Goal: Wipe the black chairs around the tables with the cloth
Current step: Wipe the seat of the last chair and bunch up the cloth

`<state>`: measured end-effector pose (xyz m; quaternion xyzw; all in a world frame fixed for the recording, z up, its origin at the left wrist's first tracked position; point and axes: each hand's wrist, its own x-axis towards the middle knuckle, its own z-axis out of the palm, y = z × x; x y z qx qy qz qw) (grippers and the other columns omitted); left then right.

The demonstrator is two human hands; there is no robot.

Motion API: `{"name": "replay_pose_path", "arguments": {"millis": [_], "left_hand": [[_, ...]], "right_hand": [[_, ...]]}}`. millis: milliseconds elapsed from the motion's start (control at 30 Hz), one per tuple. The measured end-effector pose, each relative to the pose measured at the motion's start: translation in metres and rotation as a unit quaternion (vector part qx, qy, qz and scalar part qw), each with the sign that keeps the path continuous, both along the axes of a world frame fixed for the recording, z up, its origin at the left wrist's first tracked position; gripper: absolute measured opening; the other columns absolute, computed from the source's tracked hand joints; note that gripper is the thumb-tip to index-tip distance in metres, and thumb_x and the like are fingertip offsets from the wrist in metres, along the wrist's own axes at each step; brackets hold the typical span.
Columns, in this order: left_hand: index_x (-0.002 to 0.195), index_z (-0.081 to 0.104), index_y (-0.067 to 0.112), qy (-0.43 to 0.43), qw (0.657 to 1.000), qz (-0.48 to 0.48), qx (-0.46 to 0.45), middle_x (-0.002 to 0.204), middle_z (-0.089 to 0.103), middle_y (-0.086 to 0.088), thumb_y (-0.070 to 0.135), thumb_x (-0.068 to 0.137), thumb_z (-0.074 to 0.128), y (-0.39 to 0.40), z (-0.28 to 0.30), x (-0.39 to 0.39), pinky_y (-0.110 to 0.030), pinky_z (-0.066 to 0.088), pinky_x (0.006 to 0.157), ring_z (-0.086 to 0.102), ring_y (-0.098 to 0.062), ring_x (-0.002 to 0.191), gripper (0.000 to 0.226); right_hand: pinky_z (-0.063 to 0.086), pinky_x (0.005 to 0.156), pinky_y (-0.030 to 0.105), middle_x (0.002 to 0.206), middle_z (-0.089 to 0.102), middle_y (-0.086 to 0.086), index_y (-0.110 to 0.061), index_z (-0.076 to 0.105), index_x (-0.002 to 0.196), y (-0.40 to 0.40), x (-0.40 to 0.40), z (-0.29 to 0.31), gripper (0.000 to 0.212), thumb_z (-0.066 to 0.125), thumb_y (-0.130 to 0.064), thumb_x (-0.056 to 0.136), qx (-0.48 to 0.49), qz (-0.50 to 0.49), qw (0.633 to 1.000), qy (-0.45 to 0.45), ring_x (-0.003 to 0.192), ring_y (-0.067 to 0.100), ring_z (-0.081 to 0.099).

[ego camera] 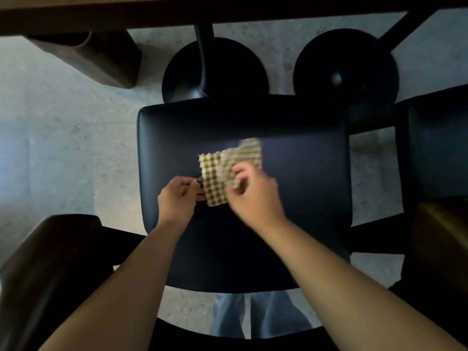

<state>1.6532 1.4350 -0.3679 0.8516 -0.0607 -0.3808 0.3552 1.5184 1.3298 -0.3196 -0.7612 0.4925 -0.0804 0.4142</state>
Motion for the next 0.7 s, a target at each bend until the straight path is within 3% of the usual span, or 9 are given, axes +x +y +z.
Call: {"name": "replay_pose_path", "arguments": {"millis": [67, 133, 167, 233, 300, 367, 500, 600, 700], "left_hand": [[0.090, 0.058, 0.018, -0.038, 0.998, 0.046, -0.017, 0.085, 0.071, 0.003, 0.005, 0.092, 0.058, 0.007, 0.004, 0.009, -0.023, 0.054, 0.076, 0.073, -0.016, 0.082, 0.013], [0.110, 0.056, 0.015, -0.130, 0.991, -0.008, 0.015, 0.114, 0.064, -0.002, -0.003, 0.085, 0.058, 0.009, 0.011, 0.018, -0.006, 0.042, 0.083, 0.064, -0.019, 0.108, 0.032], [0.125, 0.052, 0.016, -0.165, 0.983, -0.068, 0.037, 0.133, 0.053, -0.005, -0.004, 0.080, 0.062, 0.008, 0.012, 0.023, -0.005, 0.035, 0.093, 0.052, -0.020, 0.124, 0.050], [0.150, 0.027, 0.022, -0.153, 0.966, -0.186, 0.096, 0.161, 0.013, -0.008, 0.004, 0.073, 0.076, 0.000, 0.015, 0.030, -0.026, 0.019, 0.116, 0.012, -0.025, 0.148, 0.092], [0.154, -0.005, 0.033, -0.077, 0.935, -0.287, 0.195, 0.160, -0.023, -0.003, 0.022, 0.063, 0.089, -0.012, 0.017, 0.035, -0.051, 0.010, 0.119, -0.018, -0.030, 0.147, 0.131], [0.148, -0.024, 0.038, -0.036, 0.895, -0.356, 0.267, 0.152, -0.040, -0.002, 0.030, 0.055, 0.094, -0.019, 0.016, 0.038, -0.061, 0.015, 0.116, -0.030, -0.034, 0.142, 0.151], [0.144, -0.034, 0.034, -0.082, 0.866, -0.391, 0.302, 0.150, -0.042, -0.008, 0.027, 0.053, 0.096, -0.019, 0.015, 0.033, -0.062, 0.025, 0.112, -0.027, -0.040, 0.142, 0.158], [0.145, -0.033, 0.033, -0.103, 0.866, -0.389, 0.296, 0.152, -0.040, -0.009, 0.027, 0.053, 0.096, -0.018, 0.015, 0.031, -0.061, 0.028, 0.112, -0.025, -0.040, 0.143, 0.159], [0.146, -0.032, 0.034, -0.108, 0.869, -0.389, 0.285, 0.152, -0.040, -0.008, 0.027, 0.052, 0.096, -0.016, 0.016, 0.031, -0.062, 0.026, 0.112, -0.025, -0.039, 0.143, 0.158]], "right_hand": [[0.043, 0.087, 0.035, 0.106, 0.064, -0.001, -0.017, 0.058, 0.114, 0.020, 0.011, -0.006, 0.036, 0.064, -0.031, 0.081, -0.047, 0.113, 0.993, -0.006, 0.098, 0.019, 0.056], [0.040, 0.099, 0.040, 0.125, 0.056, 0.009, -0.009, 0.053, 0.125, 0.027, 0.012, -0.019, 0.042, 0.058, -0.024, 0.086, -0.120, 0.129, 0.984, -0.003, 0.116, 0.025, 0.050], [0.035, 0.106, 0.042, 0.135, 0.049, 0.013, -0.005, 0.049, 0.131, 0.029, 0.011, -0.026, 0.047, 0.056, -0.021, 0.087, -0.148, 0.139, 0.979, 0.011, 0.127, 0.029, 0.043], [0.018, 0.116, 0.047, 0.150, 0.032, 0.020, -0.001, 0.036, 0.142, 0.029, 0.011, -0.041, 0.060, 0.055, -0.020, 0.089, -0.173, 0.203, 0.962, 0.058, 0.142, 0.037, 0.023], [0.004, 0.119, 0.049, 0.157, 0.015, 0.020, -0.002, 0.022, 0.148, 0.026, 0.012, -0.058, 0.070, 0.052, -0.031, 0.091, -0.183, 0.266, 0.939, 0.117, 0.146, 0.036, 0.005], [0.003, 0.119, 0.051, 0.158, 0.012, 0.018, -0.004, 0.020, 0.150, 0.022, 0.012, -0.071, 0.074, 0.048, -0.039, 0.091, -0.195, 0.294, 0.922, 0.158, 0.147, 0.034, 0.000], [0.006, 0.118, 0.054, 0.156, 0.018, 0.019, -0.004, 0.025, 0.148, 0.022, 0.015, -0.079, 0.071, 0.050, -0.034, 0.089, -0.226, 0.310, 0.908, 0.166, 0.146, 0.036, 0.005], [0.009, 0.117, 0.055, 0.154, 0.024, 0.021, -0.001, 0.031, 0.146, 0.016, 0.011, -0.079, 0.065, 0.054, -0.016, 0.086, -0.241, 0.314, 0.907, 0.142, 0.144, 0.039, 0.014], [0.029, 0.109, 0.057, 0.142, 0.044, 0.025, 0.007, 0.048, 0.133, 0.000, 0.003, -0.070, 0.051, 0.042, 0.004, 0.082, -0.231, 0.334, 0.912, 0.059, 0.135, 0.044, 0.035]]}}
